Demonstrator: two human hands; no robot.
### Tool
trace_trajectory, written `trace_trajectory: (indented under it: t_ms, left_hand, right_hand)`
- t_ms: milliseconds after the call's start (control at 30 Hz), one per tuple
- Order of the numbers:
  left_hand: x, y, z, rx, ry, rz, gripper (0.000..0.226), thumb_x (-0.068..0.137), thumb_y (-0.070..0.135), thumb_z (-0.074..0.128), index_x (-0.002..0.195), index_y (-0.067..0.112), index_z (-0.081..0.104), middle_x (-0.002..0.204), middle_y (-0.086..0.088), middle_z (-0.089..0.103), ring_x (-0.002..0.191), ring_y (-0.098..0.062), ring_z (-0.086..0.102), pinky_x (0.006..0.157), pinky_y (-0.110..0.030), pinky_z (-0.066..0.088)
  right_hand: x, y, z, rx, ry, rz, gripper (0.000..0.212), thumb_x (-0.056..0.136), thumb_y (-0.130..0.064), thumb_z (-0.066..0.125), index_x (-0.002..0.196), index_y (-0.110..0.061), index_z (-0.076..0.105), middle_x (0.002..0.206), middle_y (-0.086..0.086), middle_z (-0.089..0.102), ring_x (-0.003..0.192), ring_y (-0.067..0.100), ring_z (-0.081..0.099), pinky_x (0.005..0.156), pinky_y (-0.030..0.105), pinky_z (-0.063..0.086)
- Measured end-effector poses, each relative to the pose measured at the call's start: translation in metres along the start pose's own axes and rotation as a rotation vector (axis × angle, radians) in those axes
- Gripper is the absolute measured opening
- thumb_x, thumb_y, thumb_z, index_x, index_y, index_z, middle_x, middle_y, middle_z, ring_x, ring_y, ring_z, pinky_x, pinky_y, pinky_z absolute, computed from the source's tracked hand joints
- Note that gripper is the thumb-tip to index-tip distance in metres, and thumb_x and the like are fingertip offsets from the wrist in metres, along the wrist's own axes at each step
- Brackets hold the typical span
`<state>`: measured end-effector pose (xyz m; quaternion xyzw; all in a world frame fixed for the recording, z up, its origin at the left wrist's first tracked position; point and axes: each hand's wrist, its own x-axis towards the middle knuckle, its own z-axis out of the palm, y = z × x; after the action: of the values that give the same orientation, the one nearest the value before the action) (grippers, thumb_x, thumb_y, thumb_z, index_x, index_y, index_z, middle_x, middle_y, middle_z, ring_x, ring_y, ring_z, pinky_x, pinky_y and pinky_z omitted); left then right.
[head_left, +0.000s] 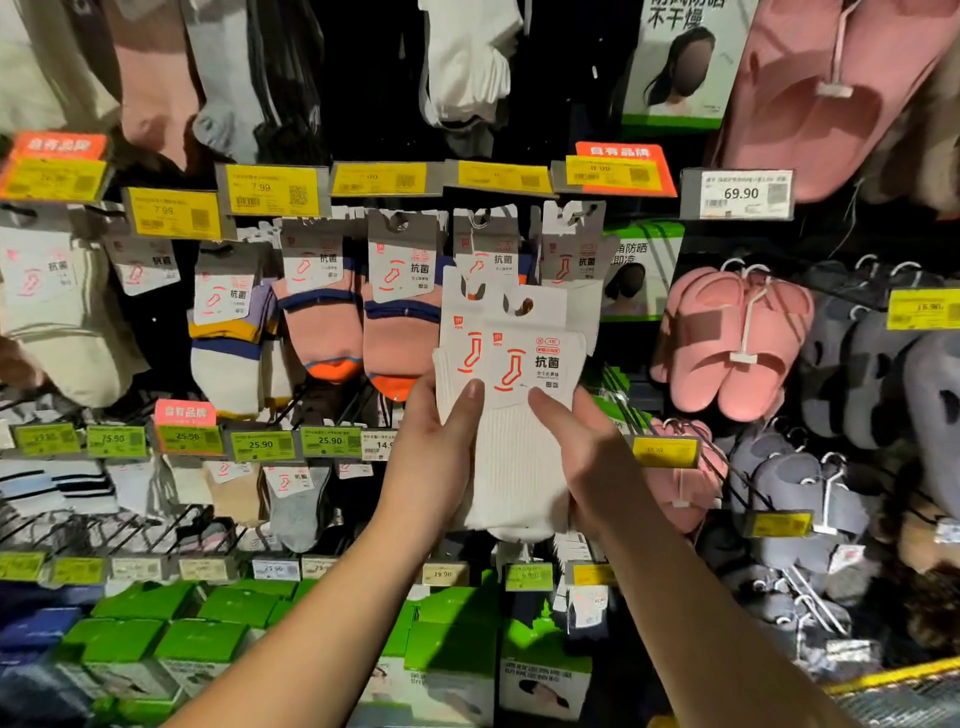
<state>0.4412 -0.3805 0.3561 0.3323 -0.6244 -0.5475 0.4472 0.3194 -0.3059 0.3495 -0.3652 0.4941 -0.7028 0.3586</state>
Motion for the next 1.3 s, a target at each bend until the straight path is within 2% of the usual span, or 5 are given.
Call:
trace_trajectory:
  t_ms: [367, 600, 767, 900, 1300]
  left_hand:
    - [0.006, 0.007, -0.009, -0.09, 0.1, 0.031, 0.015, 0.102, 0.025, 0.054, 0.115, 0.031, 0.058, 0.108, 0.02, 0.069, 0.092, 0.015, 0.064, 0.08, -0.011, 0.048]
    - [0.004, 0.017, -0.008, -0.084, 0.072, 0.05, 0.017, 0.103, 0.026, 0.053, 0.12, 0.027, 0.054, 0.103, 0.024, 0.063, 0.085, 0.022, 0.059, 0.063, 0.002, 0.042]
    - [0.003, 0.019, -0.007, -0.077, 0.049, 0.068, 0.017, 0.103, 0.024, 0.052, 0.12, 0.025, 0.054, 0.104, 0.022, 0.063, 0.074, 0.027, 0.057, 0.062, 0.003, 0.041]
    - [0.006, 0.017, -0.009, -0.071, 0.06, 0.068, 0.018, 0.103, 0.026, 0.052, 0.121, 0.029, 0.055, 0.108, 0.022, 0.065, 0.08, 0.025, 0.059, 0.062, 0.002, 0.041]
    - [0.009, 0.013, -0.008, -0.081, 0.071, 0.07, 0.02, 0.102, 0.029, 0.054, 0.121, 0.03, 0.057, 0.109, 0.022, 0.068, 0.092, 0.018, 0.062, 0.066, 0.001, 0.043]
  right_hand:
    - [0.041, -0.04, -0.034, -0.028, 0.139, -0.036, 0.013, 0.104, -0.026, 0.051, 0.105, -0.028, 0.065, 0.092, -0.014, 0.077, 0.085, 0.003, 0.073, 0.064, 0.019, 0.057]
    - [0.099, -0.058, -0.049, -0.109, 0.187, -0.071, 0.02, 0.102, -0.03, 0.055, 0.12, -0.024, 0.063, 0.111, -0.008, 0.075, 0.106, 0.013, 0.07, 0.093, 0.036, 0.054]
    - [0.121, -0.05, -0.062, -0.181, 0.207, -0.02, 0.072, 0.084, -0.053, 0.068, 0.144, -0.019, 0.049, 0.135, -0.001, 0.064, 0.127, 0.023, 0.058, 0.111, 0.052, 0.042]
    - [0.126, -0.053, -0.06, -0.286, 0.222, 0.008, 0.038, 0.1, -0.04, 0.056, 0.131, -0.019, 0.06, 0.121, 0.001, 0.071, 0.109, 0.02, 0.068, 0.101, 0.045, 0.052]
    - [0.149, -0.05, -0.066, -0.724, 0.258, 0.046, 0.064, 0.102, -0.057, 0.04, 0.138, -0.006, 0.053, 0.132, 0.007, 0.06, 0.105, 0.021, 0.053, 0.083, 0.027, 0.035]
